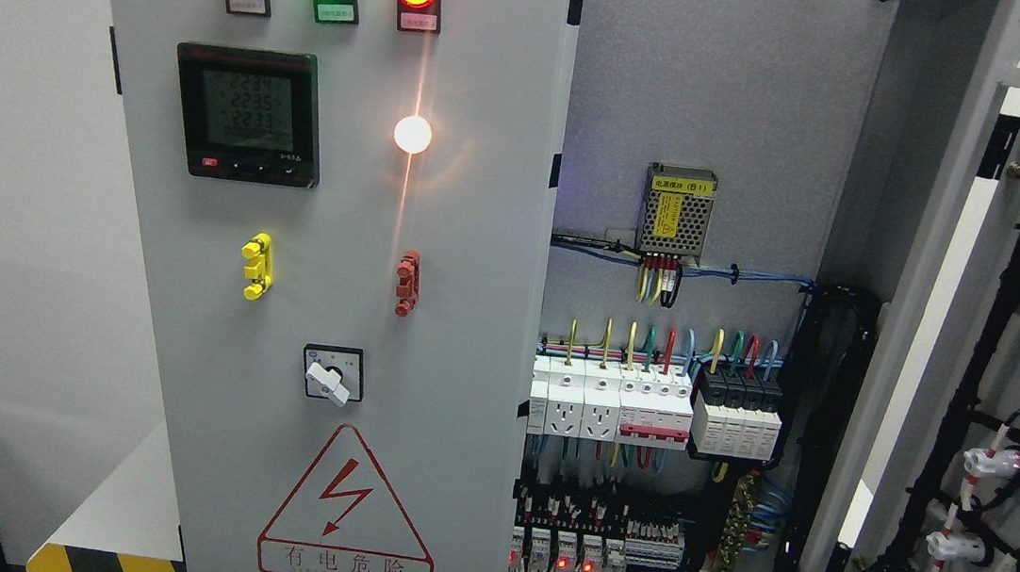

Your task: Open door with both hands

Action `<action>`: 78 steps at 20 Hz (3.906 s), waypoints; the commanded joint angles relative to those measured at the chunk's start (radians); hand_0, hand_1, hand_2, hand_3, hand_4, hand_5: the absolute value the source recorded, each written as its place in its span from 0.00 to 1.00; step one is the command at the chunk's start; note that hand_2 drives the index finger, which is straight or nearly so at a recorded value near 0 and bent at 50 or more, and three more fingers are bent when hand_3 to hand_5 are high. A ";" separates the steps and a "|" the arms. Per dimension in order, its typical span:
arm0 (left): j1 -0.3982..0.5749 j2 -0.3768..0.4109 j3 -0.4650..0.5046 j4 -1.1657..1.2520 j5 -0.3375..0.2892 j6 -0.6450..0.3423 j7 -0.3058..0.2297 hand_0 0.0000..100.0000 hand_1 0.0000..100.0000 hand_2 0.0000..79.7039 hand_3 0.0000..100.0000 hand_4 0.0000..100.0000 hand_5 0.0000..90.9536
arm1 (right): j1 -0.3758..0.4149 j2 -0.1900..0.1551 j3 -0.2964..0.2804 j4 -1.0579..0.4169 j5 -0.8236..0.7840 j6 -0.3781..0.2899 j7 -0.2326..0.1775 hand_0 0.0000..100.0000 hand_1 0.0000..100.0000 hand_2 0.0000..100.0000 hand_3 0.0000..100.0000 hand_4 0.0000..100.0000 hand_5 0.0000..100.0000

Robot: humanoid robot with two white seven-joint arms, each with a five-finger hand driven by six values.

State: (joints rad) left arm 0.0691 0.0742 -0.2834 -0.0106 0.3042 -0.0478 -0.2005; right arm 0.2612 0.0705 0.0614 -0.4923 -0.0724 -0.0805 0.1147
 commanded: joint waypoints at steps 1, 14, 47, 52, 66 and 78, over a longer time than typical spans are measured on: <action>-0.008 -0.020 0.056 -0.011 -0.004 -0.001 0.007 0.00 0.00 0.00 0.00 0.00 0.00 | 0.116 -0.072 0.006 -0.440 -0.003 -0.108 0.000 0.00 0.00 0.00 0.00 0.00 0.00; -0.022 -0.030 0.058 -0.017 -0.001 -0.007 0.029 0.00 0.00 0.00 0.00 0.00 0.00 | 0.361 -0.198 0.080 -1.043 -0.003 -0.113 0.000 0.00 0.00 0.00 0.00 0.00 0.00; -0.020 -0.051 0.056 -0.017 -0.001 -0.007 0.038 0.00 0.00 0.00 0.00 0.00 0.00 | 0.227 -0.281 0.140 -1.559 -0.003 -0.288 -0.001 0.00 0.00 0.00 0.00 0.00 0.00; -0.020 -0.051 0.056 -0.017 -0.001 -0.007 0.038 0.00 0.00 0.00 0.00 0.00 0.00 | 0.164 -0.275 0.140 -1.562 -0.001 -0.280 0.000 0.00 0.00 0.00 0.00 0.00 0.00; -0.020 -0.054 0.056 -0.015 -0.001 -0.007 0.038 0.00 0.00 0.00 0.00 0.00 0.00 | -0.040 -0.132 0.129 -1.560 -0.004 -0.154 -0.012 0.00 0.00 0.00 0.00 0.00 0.00; -0.020 -0.054 0.056 -0.015 -0.001 -0.007 0.038 0.00 0.00 0.00 0.00 0.00 0.00 | -0.296 -0.087 0.127 -1.539 -0.003 0.110 -0.010 0.00 0.00 0.00 0.00 0.00 0.00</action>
State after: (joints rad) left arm 0.0491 0.0003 -0.2271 0.0000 0.3037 -0.0547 -0.1626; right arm 0.0744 -0.0556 0.1902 -2.0368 -0.0758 -0.0158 0.1020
